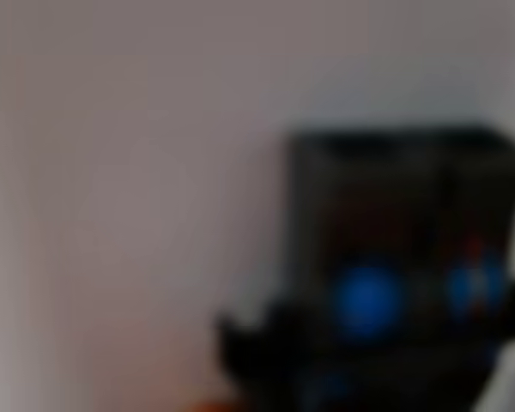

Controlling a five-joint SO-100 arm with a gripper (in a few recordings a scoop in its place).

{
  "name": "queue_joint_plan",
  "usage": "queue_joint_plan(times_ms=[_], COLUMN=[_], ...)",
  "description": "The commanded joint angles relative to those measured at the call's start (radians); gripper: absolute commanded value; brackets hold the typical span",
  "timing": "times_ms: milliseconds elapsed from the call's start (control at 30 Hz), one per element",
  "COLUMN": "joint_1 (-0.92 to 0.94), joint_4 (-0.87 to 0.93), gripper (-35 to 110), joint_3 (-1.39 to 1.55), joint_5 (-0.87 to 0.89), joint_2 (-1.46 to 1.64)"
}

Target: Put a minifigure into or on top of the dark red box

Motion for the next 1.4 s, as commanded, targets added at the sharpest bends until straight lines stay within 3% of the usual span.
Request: queue_joint_plan(times_ms=[0,900,1000,1367], joint_1=[0.031,0.044,0.078,0.318], joint_4=[-0.006,0.077,0.141,0.143], gripper=[19,0,0,0], joint_3=[-0.011,-0.017,-0.078,0.420], joint_5=[0.015,0.097,0.166,0.574], joint_2=[0.029,0.063,0.130,0.663])
